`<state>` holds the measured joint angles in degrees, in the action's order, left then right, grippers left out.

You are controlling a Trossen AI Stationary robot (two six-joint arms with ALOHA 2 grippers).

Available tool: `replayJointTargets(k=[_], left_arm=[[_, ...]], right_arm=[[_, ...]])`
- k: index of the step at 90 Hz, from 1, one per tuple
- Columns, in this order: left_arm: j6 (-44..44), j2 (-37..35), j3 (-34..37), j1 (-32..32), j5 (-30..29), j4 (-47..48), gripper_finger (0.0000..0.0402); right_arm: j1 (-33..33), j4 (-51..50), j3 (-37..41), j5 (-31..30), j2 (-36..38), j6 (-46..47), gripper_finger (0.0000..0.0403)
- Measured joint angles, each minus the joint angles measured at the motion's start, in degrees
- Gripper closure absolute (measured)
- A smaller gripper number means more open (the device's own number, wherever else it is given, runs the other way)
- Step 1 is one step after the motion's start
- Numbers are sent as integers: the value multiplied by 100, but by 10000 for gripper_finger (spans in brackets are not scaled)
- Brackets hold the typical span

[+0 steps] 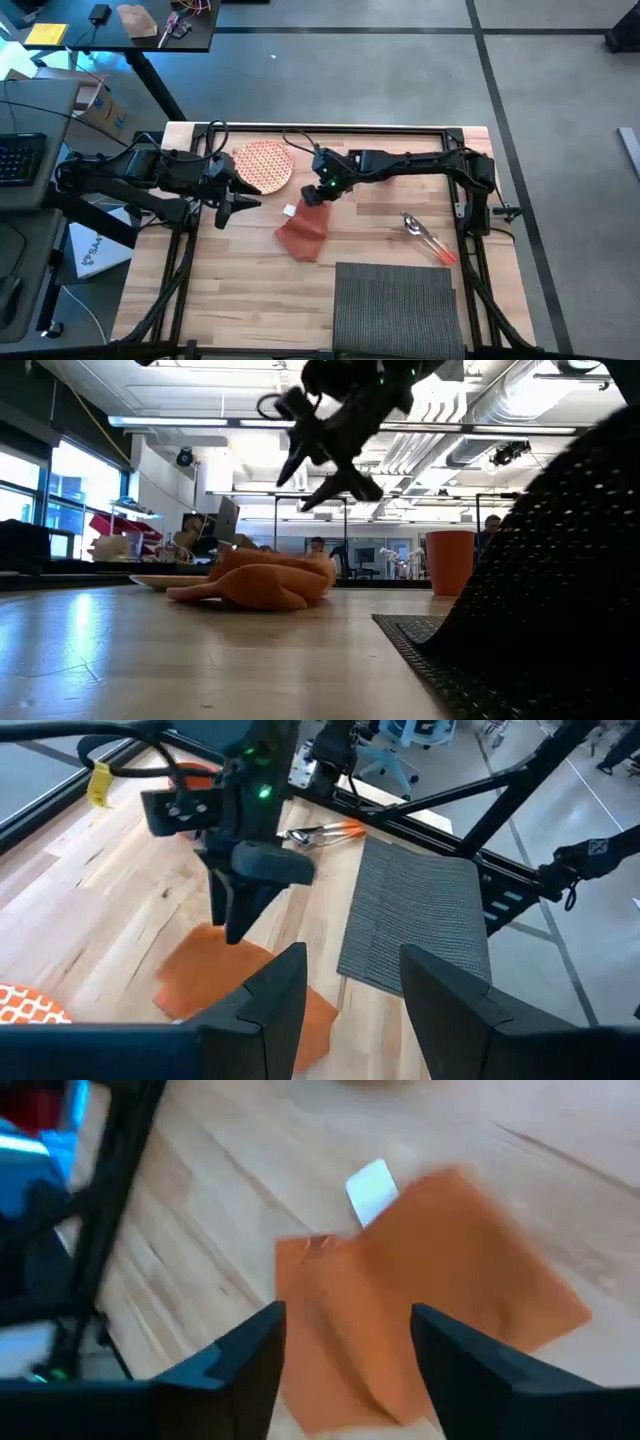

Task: Set table place
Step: Fold the orange table napkin

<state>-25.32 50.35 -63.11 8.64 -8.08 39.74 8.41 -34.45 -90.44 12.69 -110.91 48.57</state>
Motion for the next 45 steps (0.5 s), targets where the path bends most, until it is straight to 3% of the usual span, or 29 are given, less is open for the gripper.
replayJointTargets(k=[27, 45], left_arm=[[3, 2, 0, 0, 74, 16, 257], [-264, 59, 1, 2, 147, 122, 257]], right_arm=[[91, -346, -132, 104, -61, -1169, 222], [329, -393, -130, 129, -618, -1684, 225]])
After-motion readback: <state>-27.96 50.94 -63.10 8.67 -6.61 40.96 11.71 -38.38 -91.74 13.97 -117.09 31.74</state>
